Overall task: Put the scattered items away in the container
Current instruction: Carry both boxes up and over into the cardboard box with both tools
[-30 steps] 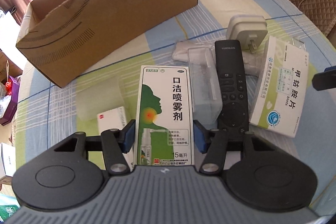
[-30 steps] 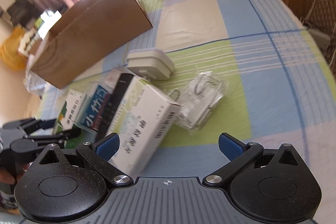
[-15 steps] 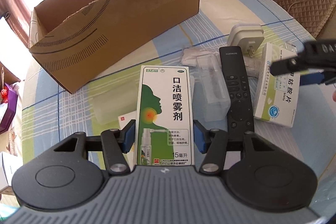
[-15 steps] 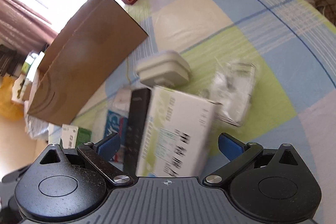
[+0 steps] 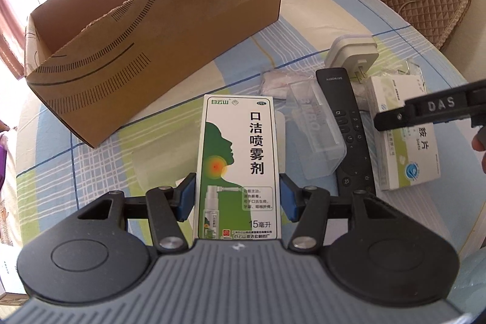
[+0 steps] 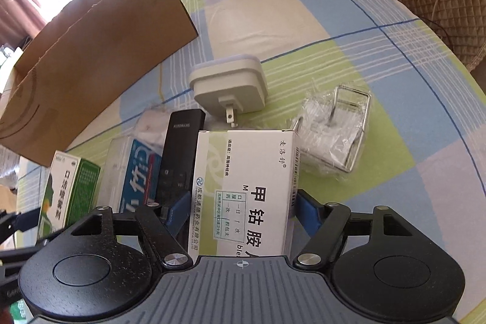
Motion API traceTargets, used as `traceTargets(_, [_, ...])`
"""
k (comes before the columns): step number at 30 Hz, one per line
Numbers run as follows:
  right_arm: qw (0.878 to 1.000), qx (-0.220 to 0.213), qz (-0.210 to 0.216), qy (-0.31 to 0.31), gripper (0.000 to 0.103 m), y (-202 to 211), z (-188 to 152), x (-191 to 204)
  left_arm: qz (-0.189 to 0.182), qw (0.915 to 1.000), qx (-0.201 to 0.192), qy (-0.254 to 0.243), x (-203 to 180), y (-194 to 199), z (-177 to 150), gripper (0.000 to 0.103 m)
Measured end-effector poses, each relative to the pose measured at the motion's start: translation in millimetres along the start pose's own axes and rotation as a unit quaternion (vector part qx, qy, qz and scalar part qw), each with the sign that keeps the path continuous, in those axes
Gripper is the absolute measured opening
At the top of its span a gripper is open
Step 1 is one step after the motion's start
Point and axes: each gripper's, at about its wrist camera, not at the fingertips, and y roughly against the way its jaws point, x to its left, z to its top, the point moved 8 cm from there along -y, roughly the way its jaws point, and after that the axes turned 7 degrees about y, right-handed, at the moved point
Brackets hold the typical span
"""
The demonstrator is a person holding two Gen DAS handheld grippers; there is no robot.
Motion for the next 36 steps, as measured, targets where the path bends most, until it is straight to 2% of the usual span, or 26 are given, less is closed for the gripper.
traceTargets(9, [0.998,-0.009,0.056,0.042,0.075,36.5,10.8,6.3,-0.003,0.9987,-0.043,0.027,5.2,36.7,15.5,0.051])
traceTargets(15, [0.989,-0.017,0.109,0.099,0.075,49.1,41.2,30.6,0.008,0.9957,-0.082,0.043,13.4,65.5,35.7,0.051])
traceTargets(25, [0.968,-0.036,0.185,0.168,0.075,61.7,126.8,77.8,0.037,0.9889,-0.131,0.061,45.7,94.4,80.3,0.051])
traceTargets(31, [0.953,-0.091,0.210,0.200,0.075,73.6,196.5,121.6,0.067,0.9801,-0.173,0.071,73.4,104.8,130.5,0.051])
traceTargets(36, [0.944,-0.105,0.231,0.210,0.075,61.7,242.5,162.1,0.084,0.9745,-0.194,0.075,90.5,99.6,170.3,0.051])
